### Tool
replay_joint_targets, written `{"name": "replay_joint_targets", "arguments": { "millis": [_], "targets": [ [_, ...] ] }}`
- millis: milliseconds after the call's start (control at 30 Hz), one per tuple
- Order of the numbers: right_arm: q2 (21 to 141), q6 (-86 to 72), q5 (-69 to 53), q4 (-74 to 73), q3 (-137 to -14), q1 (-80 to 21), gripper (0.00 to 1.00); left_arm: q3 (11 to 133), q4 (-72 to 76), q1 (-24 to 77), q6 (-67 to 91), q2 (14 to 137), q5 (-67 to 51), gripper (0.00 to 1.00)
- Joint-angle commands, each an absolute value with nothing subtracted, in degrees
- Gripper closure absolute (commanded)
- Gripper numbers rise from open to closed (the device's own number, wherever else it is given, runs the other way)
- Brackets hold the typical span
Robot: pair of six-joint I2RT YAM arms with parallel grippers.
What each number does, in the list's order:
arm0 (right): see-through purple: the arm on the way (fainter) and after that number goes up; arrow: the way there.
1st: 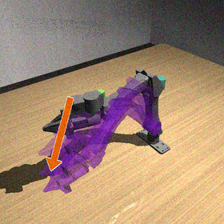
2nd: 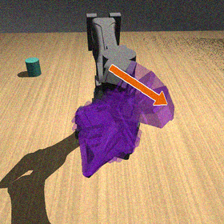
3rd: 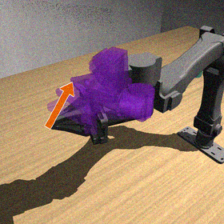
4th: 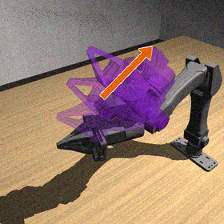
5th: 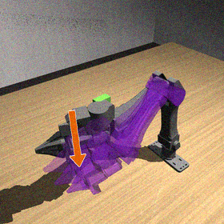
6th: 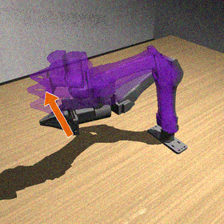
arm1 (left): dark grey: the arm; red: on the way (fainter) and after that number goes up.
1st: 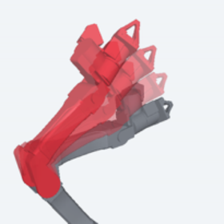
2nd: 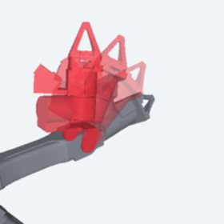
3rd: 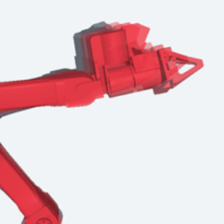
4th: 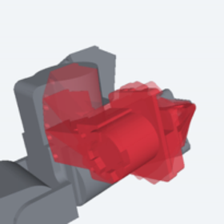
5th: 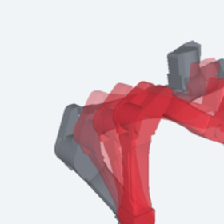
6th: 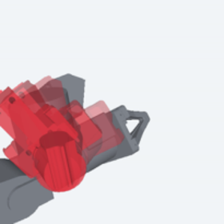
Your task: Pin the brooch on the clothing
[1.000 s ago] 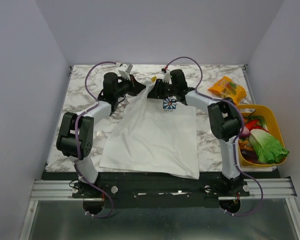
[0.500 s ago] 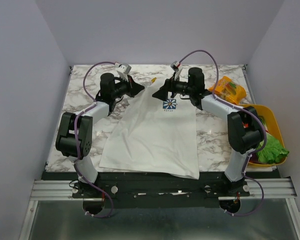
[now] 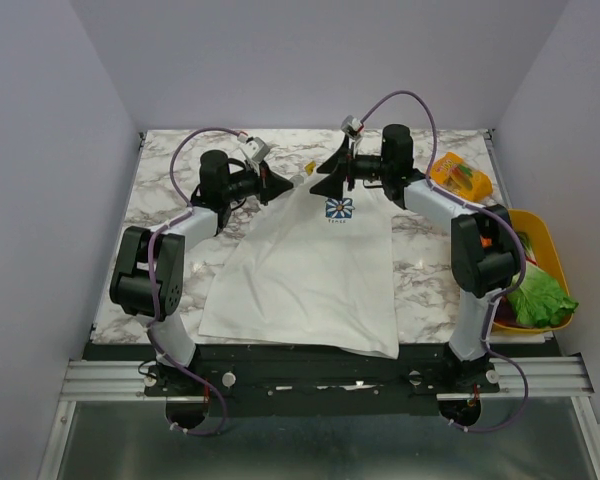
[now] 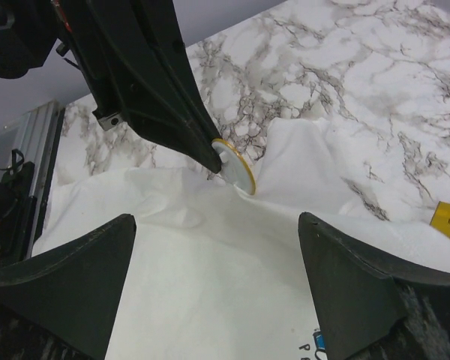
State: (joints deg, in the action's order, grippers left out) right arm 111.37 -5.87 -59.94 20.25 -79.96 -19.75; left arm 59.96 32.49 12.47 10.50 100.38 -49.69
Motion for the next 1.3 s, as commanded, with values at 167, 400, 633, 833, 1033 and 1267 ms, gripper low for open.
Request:
{"name": "replay_joint_targets", "arguments": {
  "millis": [167,400,633,833,1033,1267],
  "targets": [
    [115.22,-5.62,-68.38,24.87,-82.18,-19.51,0.08,58.62,39.46,12.22,9.05,97.82,-59.50,1.00],
    [116.45,-15.28,-72.68,36.90,-80.86,-19.51,0.14,57.04,46.32,12.22,12.22,97.91,-61.70,1.00],
    [117.68,-19.60,-73.13,39.29,-81.91,-19.60,0.19,55.64,49.48,12.13,13.62,97.30,-61.52,1.00],
    [118.12,-20.21,-74.44,39.90,-82.09,-19.77,0.25,55.28,52.90,12.13,16.52,97.47,-62.49,1.00],
    [119.18,-22.67,-74.53,43.42,-81.91,-20.39,0.27,54.76,58.97,12.13,21.62,97.82,-63.81,1.00],
    [119.88,-23.82,-74.27,44.03,-82.53,-21.18,0.32,54.49,61.35,12.13,23.82,98.35,-64.16,1.00]
  ]
}}
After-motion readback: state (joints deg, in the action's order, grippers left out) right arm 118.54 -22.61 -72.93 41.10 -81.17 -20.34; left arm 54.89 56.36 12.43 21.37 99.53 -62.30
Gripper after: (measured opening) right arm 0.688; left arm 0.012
